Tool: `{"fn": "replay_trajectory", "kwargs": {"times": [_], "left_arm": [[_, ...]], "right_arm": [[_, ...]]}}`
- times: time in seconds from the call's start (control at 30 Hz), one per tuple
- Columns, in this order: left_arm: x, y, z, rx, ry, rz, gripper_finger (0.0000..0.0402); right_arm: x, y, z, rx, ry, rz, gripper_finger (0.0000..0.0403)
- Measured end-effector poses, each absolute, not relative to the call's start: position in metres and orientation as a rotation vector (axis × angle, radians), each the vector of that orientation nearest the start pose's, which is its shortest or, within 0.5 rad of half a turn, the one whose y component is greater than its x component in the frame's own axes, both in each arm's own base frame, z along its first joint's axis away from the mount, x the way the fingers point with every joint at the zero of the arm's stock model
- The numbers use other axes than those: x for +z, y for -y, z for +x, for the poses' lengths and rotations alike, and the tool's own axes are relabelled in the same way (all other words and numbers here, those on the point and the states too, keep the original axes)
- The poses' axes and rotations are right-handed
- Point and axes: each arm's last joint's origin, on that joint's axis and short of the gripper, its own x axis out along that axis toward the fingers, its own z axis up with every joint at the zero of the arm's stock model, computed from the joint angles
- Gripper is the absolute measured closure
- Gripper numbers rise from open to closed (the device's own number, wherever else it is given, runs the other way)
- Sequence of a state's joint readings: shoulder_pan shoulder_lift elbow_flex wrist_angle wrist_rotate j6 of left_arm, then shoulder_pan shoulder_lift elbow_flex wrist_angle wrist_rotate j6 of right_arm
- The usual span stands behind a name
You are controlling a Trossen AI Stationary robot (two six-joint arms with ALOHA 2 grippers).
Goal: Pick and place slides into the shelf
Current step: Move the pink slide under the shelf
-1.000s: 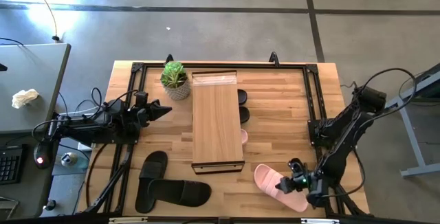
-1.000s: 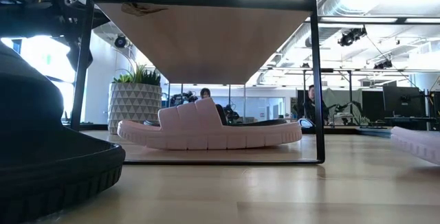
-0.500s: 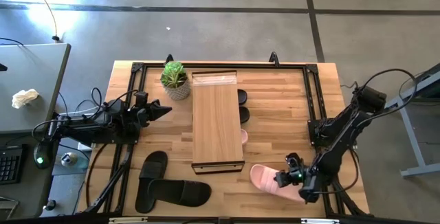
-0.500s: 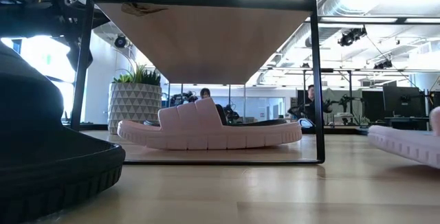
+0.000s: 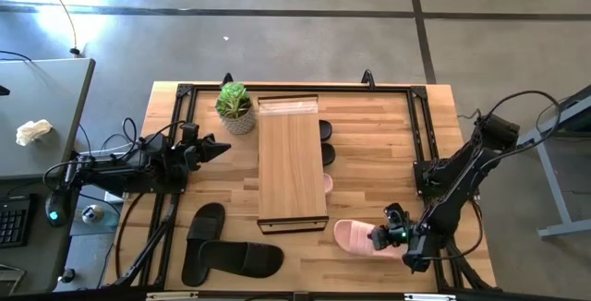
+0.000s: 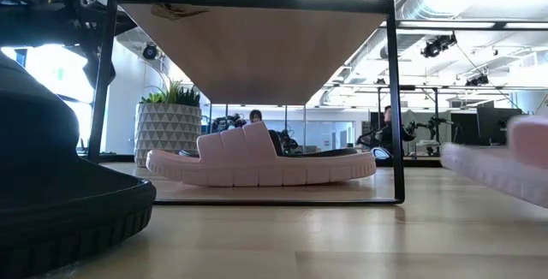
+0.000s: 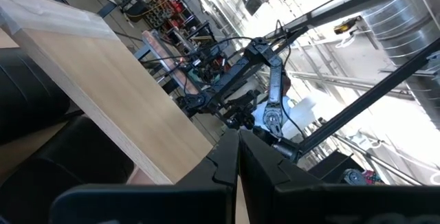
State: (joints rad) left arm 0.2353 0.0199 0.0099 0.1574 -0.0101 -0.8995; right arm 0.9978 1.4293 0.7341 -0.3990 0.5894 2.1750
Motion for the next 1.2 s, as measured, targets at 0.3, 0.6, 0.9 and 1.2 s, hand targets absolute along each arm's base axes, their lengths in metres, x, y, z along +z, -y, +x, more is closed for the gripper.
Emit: {"fn": "replay_trajectory", "kwargs": {"times": [0.3, 0.6, 0.9, 1.2], "left_arm": [[0.18, -0.023, 0.095, 0.162, 0.246, -0.877, 0.0399], [0.18, -0.023, 0.095, 0.163, 0.245, -0.876, 0.0399], [0.18, -0.023, 0.095, 0.164, 0.244, -0.876, 0.0399], [0.18, -0.023, 0.095, 0.164, 0.245, -0.876, 0.0399]], "right_arm": [[0.201, -0.166, 0.137, -0.613, -0.688, 1.174, 0.0402], [0.223, -0.12, 0.149, -0.591, -0.8, 1.062, 0.0402], [0.218, -0.084, 0.18, -0.462, -0.869, 1.021, 0.0403], [0.206, -0.069, 0.196, -0.325, -0.916, 1.008, 0.0403]]}}
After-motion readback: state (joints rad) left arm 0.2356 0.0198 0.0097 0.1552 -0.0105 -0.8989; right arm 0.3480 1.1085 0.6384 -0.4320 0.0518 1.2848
